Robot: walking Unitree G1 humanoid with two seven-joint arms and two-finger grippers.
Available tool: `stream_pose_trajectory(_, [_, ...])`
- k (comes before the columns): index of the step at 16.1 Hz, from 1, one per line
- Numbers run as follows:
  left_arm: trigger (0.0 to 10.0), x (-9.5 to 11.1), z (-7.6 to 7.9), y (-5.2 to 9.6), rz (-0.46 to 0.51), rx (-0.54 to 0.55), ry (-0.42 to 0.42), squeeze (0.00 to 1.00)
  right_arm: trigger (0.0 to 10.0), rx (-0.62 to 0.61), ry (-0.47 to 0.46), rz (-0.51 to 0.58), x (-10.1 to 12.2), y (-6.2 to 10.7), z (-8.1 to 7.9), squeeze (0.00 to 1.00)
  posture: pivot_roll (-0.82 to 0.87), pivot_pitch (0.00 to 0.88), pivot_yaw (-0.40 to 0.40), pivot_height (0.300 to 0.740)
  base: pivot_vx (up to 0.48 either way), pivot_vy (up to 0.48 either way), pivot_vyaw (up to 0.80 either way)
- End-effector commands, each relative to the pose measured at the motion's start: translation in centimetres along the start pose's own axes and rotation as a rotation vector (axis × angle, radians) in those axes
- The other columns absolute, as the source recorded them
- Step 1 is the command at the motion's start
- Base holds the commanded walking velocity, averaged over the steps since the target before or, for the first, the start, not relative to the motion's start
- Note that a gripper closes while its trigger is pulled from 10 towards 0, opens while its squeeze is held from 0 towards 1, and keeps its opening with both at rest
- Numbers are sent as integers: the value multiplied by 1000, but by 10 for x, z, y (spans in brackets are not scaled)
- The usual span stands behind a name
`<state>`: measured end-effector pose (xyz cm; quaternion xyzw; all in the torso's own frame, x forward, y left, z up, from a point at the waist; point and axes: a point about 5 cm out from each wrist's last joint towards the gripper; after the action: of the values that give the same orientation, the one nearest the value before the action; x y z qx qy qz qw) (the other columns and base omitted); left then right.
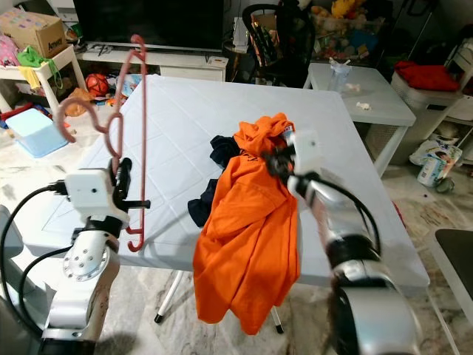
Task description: Hang hanger
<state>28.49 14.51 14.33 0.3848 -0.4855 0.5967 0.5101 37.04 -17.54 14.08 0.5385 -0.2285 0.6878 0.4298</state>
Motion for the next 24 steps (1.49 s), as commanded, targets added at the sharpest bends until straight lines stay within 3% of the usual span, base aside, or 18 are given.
stream_pose_trajectory(1, [10000,-28,-7,8,-154,26,-16,0,10000,121,91,-37,-5,5,-9,1000,-2,0,-50,740,0,0,0])
stream_pose_trajectory(4, [10000,-28,-3,7,-155,2,-13,0,10000,222,153,-68,-11,15,-16,1000,2,0,-33,740,0,0,0])
stream_pose_trajectory(10, [10000,-28,-4,8,-163,-11,-22,0,10000,305,188,-126,-10,46,2,1000,2,0,-24,740,0,0,0])
stream_pose_trajectory(12, [10000,-30,-3,9,-168,-12,-17,0,10000,398,161,-141,-9,55,-3,1000,-5,0,-24,740,0,0,0])
stream_pose_trajectory(15, [10000,-30,-1,9,-173,-18,-13,0,10000,585,103,-193,-20,73,-26,1000,-5,0,-28,740,0,0,0])
stream_pose_trajectory(18, [10000,-32,-2,10,-178,-14,-11,0,10000,602,30,-180,-24,70,-42,1000,-4,0,-30,740,0,0,0])
stream_pose_trajectory(22, [10000,-32,0,10,-181,-17,-9,0,10000,445,17,-190,-25,50,-54,1000,-2,0,-34,740,0,0,0])
stream_pose_trajectory(24, [10000,-33,0,11,-186,-20,-6,0,10000,370,61,-218,-29,39,-66,1000,-4,0,-34,740,0,0,0])
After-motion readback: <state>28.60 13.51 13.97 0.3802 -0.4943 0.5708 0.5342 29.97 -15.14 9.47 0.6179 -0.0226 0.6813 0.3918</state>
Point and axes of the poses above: a point about 5 cm out from each wrist's last joint towards the gripper, its own y axis pointing back from the gripper into the wrist, its own x axis along the axis of the wrist's last joint, z = x × y, and after that the axes turned 14 degrees about y, right-handed
